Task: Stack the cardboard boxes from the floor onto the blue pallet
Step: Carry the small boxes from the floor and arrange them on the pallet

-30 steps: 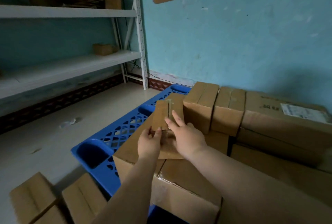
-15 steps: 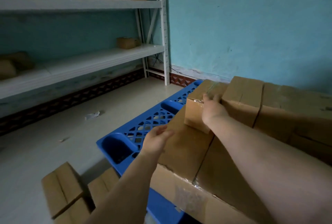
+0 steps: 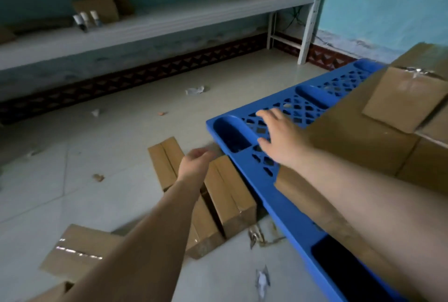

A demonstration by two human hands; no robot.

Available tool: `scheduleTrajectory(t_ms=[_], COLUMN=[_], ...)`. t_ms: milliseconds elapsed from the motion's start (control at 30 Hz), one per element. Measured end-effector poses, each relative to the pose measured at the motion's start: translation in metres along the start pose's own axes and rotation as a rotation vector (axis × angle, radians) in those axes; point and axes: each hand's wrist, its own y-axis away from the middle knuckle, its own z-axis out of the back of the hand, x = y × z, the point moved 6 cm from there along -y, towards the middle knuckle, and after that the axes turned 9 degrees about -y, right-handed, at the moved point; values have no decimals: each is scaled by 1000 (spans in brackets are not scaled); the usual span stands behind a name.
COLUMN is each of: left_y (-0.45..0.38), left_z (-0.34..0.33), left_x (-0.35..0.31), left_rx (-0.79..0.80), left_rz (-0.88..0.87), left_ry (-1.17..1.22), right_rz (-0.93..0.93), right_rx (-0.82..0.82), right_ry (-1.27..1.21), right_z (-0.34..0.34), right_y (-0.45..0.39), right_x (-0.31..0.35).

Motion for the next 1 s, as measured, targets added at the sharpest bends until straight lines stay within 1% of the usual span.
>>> scheduleTrajectory(t_ms=[67, 167, 233, 300, 367, 467, 500, 567, 667, 767, 833, 900, 1000], left_y=[-4, -6, -4, 0, 6, 19, 21, 23, 23, 24, 27, 35, 52], left_z=[15, 34, 43, 48, 43, 24, 19, 17, 28, 46, 59, 70, 76], left_x=[38, 98, 133, 159, 180, 197, 201, 205, 194, 169, 152, 138, 105], left_rx=[-53, -108, -101, -65, 9, 127, 144, 126, 21, -110, -201, -265, -336], left_rz=[87, 218, 273, 287, 321, 409, 426, 457, 446, 361, 297, 262, 194], left_ry=[-19, -50, -155, -276, -290, -206, -189, -161, -209, -214, -207, -176, -65], right_rz=[-57, -222, -316, -443, -536, -542, -539, -556, -647, -712, -705, -670, -617], right_rx=[171, 416, 513, 596, 641, 598, 574, 546, 493, 391, 341, 299, 167], right_ry=[-105, -167, -215, -293, -293, -177, -157, -165, -295, -541, -677, -735, -791], right_z=[-60, -141, -183, -216, -239, -253, -255, -257, -257, -245, -232, -214, -168], right_y=[13, 40, 58, 75, 89, 97, 98, 99, 101, 95, 92, 88, 81], right_x=[20, 33, 40, 43, 44, 46, 49, 53, 55, 61, 70, 80, 90])
